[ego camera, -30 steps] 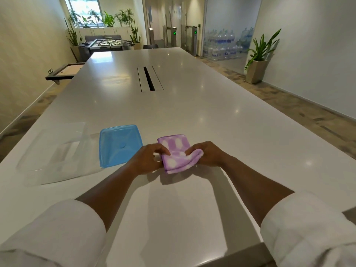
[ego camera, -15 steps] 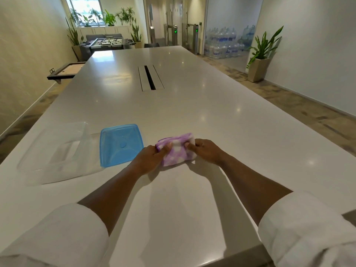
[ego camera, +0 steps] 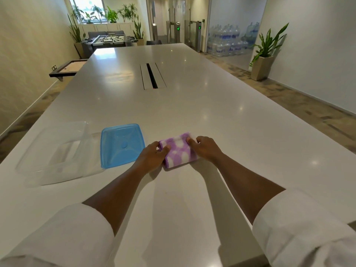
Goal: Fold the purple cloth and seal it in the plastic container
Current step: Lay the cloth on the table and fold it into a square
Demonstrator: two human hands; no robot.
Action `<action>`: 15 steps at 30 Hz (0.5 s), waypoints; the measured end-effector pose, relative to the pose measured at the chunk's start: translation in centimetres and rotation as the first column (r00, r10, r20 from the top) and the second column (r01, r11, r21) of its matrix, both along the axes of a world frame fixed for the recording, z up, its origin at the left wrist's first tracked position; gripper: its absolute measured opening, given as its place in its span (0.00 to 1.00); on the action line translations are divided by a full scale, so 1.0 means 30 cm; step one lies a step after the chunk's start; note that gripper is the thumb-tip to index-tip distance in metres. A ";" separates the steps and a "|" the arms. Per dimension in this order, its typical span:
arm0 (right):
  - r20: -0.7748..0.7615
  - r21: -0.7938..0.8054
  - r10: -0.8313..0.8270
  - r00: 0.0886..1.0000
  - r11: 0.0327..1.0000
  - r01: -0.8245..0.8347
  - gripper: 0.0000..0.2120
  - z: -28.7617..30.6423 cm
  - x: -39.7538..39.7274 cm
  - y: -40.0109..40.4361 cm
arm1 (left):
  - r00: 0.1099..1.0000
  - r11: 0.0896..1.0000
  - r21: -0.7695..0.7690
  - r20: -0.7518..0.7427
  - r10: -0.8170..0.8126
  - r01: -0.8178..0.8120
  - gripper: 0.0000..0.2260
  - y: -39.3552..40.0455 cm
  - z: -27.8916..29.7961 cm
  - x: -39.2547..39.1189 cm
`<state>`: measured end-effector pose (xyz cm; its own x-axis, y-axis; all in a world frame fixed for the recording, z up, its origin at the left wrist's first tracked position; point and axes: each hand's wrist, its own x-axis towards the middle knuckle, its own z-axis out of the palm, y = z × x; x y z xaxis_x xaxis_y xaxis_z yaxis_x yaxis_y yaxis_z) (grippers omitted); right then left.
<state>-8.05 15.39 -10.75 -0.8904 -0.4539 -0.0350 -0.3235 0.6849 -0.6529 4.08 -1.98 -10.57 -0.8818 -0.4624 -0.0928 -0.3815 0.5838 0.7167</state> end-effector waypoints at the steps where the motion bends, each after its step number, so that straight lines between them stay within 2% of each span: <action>1: 0.002 0.021 -0.006 1.000 1.000 0.006 0.24 -0.002 -0.003 -0.007 | 1.000 1.000 -0.012 0.008 0.019 -0.019 0.22 -0.001 -0.002 -0.003; 5: -0.009 0.081 -0.014 1.000 0.997 0.014 0.24 -0.022 -0.015 -0.032 | 0.999 0.994 -0.111 0.033 0.019 -0.016 0.24 -0.006 -0.003 -0.011; 9: -0.013 0.100 -0.051 0.999 0.994 0.052 0.23 -0.043 -0.016 -0.054 | 0.996 0.930 -0.364 -0.092 0.019 -0.052 0.24 0.010 0.016 -0.017; 12: -0.002 0.107 -0.057 0.998 0.993 0.056 0.24 -0.051 -0.020 -0.068 | 0.984 0.841 -0.541 -0.143 -0.108 0.013 0.21 0.035 0.046 -0.041; 15: 0.001 0.107 -0.071 0.997 0.992 0.070 0.28 -0.054 -0.026 -0.076 | 0.957 0.777 -0.601 -0.065 -0.283 0.189 0.20 0.059 0.061 -0.070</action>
<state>-8.84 13.10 -12.38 -0.9198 -0.3833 -0.0841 -0.2691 0.7721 -0.5757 1.98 -0.22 -8.75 -0.9516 -0.1619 0.2614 -0.0969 0.9648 0.2447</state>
